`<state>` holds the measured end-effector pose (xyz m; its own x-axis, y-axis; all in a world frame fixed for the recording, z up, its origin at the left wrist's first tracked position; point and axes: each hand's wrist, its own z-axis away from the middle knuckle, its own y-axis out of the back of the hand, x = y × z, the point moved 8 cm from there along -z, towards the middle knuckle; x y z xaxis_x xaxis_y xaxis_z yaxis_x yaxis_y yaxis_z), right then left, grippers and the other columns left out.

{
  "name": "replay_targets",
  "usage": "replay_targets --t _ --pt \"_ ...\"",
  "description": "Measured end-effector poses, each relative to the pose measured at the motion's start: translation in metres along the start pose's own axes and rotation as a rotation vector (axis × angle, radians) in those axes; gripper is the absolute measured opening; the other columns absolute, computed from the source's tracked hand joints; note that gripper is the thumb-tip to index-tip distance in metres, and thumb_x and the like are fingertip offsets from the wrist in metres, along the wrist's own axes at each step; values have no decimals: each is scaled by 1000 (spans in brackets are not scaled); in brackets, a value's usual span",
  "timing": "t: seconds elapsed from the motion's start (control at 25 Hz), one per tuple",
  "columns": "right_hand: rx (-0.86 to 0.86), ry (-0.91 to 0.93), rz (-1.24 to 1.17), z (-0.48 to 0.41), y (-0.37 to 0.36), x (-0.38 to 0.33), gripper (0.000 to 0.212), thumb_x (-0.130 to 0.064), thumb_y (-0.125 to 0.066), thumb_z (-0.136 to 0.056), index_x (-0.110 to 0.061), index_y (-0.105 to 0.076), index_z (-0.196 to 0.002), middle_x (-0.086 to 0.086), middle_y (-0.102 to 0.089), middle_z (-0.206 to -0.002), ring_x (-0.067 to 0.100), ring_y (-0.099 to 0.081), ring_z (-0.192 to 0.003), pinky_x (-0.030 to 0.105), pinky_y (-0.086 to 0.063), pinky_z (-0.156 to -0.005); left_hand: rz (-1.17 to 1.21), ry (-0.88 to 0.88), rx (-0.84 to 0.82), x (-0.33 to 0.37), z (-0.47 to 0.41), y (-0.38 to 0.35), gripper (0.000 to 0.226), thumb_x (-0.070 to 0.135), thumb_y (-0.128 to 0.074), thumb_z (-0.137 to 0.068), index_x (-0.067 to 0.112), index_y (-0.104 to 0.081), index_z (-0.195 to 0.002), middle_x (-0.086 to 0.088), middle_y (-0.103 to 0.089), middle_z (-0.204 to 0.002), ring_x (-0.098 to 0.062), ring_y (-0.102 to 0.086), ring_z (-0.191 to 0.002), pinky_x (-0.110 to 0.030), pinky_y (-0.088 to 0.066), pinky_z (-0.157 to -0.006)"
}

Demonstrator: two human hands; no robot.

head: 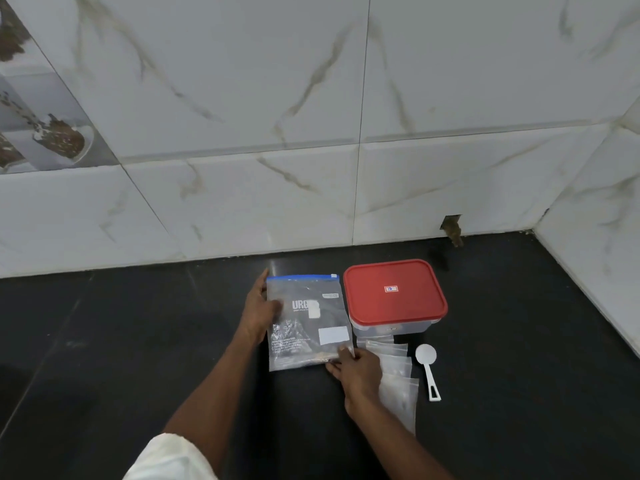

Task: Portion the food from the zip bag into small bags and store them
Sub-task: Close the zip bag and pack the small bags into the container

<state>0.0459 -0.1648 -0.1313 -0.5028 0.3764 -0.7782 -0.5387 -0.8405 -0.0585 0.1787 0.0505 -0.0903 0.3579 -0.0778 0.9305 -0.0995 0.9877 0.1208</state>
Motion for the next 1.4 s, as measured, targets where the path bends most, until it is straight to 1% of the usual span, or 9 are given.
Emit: replay_targets --t 0.2,0.36,0.48,0.64,0.88,1.04,1.12,1.28,1.4 --pt "20 65 13 -5 -1 -7 6 -5 -69 -88 0 -65 -88 14 -71 -90 22 -73 -79 29 -61 -71 -479 -368 155 23 5 -1 77 36 -47 -86 7 -31 -155 -19 -37 -157 -37 -40 -142 -51 -35 -116" --pt "75 152 295 -1 -2 -17 16 -23 -69 -89 -7 -66 -87 7 -72 -82 19 -72 -76 40 -60 -77 -1065 -483 -101 -18 41 -52 83 69 -14 -89 23 -30 -157 -6 -7 -168 -29 -3 -156 -55 -4 -125" --pt "92 453 728 26 0 -40 21 -24 -57 -95 -9 -65 -106 7 -71 -100 22 -68 -93 33 -54 -82 -1228 -426 -113 -55 53 -60 88 80 4 -84 35 -3 -159 3 19 -164 -22 19 -154 -51 17 -121" --pt "25 1072 1306 60 -25 -43 42 -27 -44 -88 -9 -70 -116 10 -66 -126 25 -64 -117 37 -47 -100 -1244 -437 -54 -62 53 -59 89 79 13 -84 33 -1 -158 0 14 -165 -24 14 -154 -51 18 -119" --pt "-250 694 1597 23 -34 2 85 -67 -19 -93 -1 -51 -137 22 -49 -142 33 -48 -133 38 -2 -113 -1246 -427 -50 -64 52 -59 94 81 19 -80 32 4 -159 -2 14 -168 -23 18 -154 -51 18 -120" --pt "-259 779 1524 20 -29 10 108 -84 2 -74 -8 12 -150 15 17 -158 29 18 -147 32 27 -108 -1248 -409 -54 -65 52 -58 100 83 22 -76 32 4 -160 0 16 -167 -21 20 -154 -52 17 -121" --pt "-265 805 1523 20 -29 9 110 -87 4 -67 -11 21 -145 14 25 -156 28 27 -144 32 29 -106 -1247 -402 -60 -64 53 -58 101 83 23 -74 32 5 -160 -1 17 -167 -21 21 -153 -52 17 -121" --pt "-201 928 1468 33 -31 -13 97 -76 -10 -88 -3 -18 -151 19 -22 -158 30 -15 -147 35 7 -115 -1259 -362 -66 -57 56 -57 102 81 27 -73 30 8 -160 -2 19 -166 -22 19 -154 -53 19 -120" --pt "-195 1124 1222 64 -13 -33 58 -44 -36 -97 -8 -43 -143 10 -49 -146 24 -44 -137 30 -17 -113 -1139 -462 67 -36 73 -58 79 64 -3 -95 23 -13 -161 -6 -1 -168 -25 -2 -157 -44 14 -121"
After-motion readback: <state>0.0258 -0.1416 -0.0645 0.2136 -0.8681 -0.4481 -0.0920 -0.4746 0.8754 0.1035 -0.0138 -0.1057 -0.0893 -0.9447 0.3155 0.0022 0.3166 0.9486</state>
